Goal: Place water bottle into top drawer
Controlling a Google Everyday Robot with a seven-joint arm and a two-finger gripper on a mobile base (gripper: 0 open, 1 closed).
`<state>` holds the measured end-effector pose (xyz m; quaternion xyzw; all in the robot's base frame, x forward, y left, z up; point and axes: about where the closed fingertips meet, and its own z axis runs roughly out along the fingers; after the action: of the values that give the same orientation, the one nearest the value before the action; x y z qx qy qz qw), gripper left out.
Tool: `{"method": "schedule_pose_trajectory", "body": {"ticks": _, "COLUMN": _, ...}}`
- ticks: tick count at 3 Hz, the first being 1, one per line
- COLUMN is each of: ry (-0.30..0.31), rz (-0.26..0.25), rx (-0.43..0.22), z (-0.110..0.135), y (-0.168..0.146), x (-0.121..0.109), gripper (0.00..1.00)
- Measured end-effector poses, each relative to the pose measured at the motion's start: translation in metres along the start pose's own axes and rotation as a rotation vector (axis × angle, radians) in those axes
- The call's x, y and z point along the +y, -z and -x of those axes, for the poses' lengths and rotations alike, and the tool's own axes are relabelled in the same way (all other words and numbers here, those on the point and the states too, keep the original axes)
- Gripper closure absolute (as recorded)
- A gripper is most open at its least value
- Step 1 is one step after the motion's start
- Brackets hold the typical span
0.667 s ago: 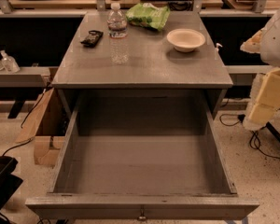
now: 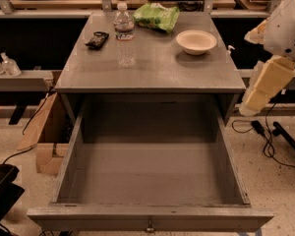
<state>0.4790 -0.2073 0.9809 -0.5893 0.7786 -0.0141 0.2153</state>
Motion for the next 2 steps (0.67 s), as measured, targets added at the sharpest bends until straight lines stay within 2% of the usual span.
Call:
{"method": "schedule_pose_trajectory", "body": {"ticks": 1, "ry": -0.075, "rz": -0.022, "rx": -0.218, "z": 0.029, "y": -0.025, "x": -0.049, "gripper": 0.0}}
{"method": "schedule_pose_trajectory", "body": {"ticks": 2, "ry": -0.153, "rz": -0.044, "rx": -0.423, "z": 0.051, "y": -0.044, "x": -0.063, "gripper": 0.0}}
